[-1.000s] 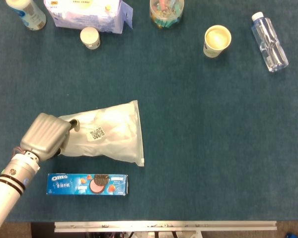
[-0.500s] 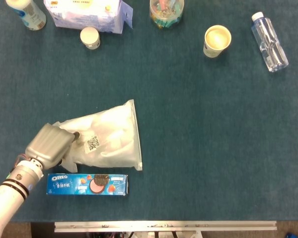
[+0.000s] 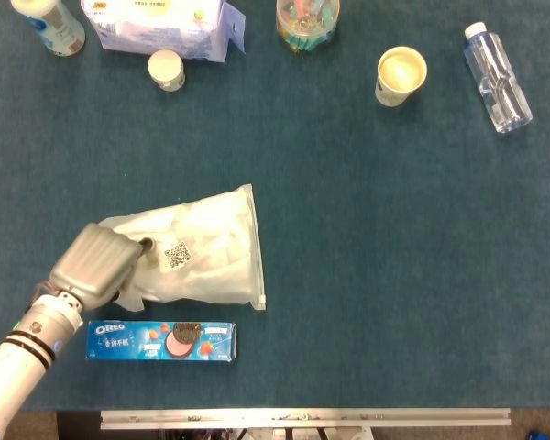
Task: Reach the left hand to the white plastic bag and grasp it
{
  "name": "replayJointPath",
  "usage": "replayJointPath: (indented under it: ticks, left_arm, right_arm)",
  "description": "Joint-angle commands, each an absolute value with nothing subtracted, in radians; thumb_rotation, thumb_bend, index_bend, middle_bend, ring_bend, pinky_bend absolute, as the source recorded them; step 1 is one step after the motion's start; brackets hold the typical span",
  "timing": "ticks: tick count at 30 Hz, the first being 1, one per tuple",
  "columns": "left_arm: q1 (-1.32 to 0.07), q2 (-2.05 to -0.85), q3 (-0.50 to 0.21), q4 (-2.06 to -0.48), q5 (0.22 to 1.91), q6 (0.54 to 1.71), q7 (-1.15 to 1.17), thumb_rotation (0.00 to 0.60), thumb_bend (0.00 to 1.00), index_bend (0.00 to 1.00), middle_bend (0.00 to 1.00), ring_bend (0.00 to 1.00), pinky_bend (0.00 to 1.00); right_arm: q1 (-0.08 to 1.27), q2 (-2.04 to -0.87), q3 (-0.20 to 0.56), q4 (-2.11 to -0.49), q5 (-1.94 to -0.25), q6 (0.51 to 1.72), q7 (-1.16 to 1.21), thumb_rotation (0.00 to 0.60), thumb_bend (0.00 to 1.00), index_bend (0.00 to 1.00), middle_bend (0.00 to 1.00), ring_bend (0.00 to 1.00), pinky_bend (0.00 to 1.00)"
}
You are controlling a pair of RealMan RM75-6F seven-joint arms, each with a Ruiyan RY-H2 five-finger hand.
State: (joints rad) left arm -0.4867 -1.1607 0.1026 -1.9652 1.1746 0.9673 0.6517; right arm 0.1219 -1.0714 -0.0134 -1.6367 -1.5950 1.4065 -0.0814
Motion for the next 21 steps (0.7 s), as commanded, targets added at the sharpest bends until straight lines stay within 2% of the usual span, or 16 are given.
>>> replayJointPath:
  ticks: [1,7,14,21]
  left_arm:
    - [-0.490,-1.170,0.113,-1.950,1.158,0.957,0.652,0.600,0.98,0.35,1.00,1.00,1.00]
    - [-0.497,-1.174,0.122,-1.944,1.154,0.958,0.651,0.600,0.98,0.34,1.00,0.99,1.00]
    - [-0.498,-1.163,0.098,-1.979,1.213,0.995,0.600,0.600,0.98,0.34,1.00,1.00,1.00]
    - [-0.493,-1.173,0.131,-1.949,1.195,0.974,0.604,0.600,0.98,0.34,1.00,0.99,1.00]
  right_arm:
    - [0.122,-1.071,-0.013,-1.636,-1.595,1.406,-0.081,0.600,0.08,0.41,0.34,0.16,0.29]
    - [0.123,-1.071,-0.012,-1.634,-1.595,1.405,-0.080,0.600,0.08,0.41,0.34,0.16,0.29]
    - [0.123,-1.073,-0.013,-1.633,-1.595,1.404,-0.082,0.600,0.08,0.41,0.34,0.16,0.29]
    - [0.123,-1.073,-0.013,-1.633,-1.596,1.404,-0.083,0.600,0.08,0.41,0.34,0.16,0.29]
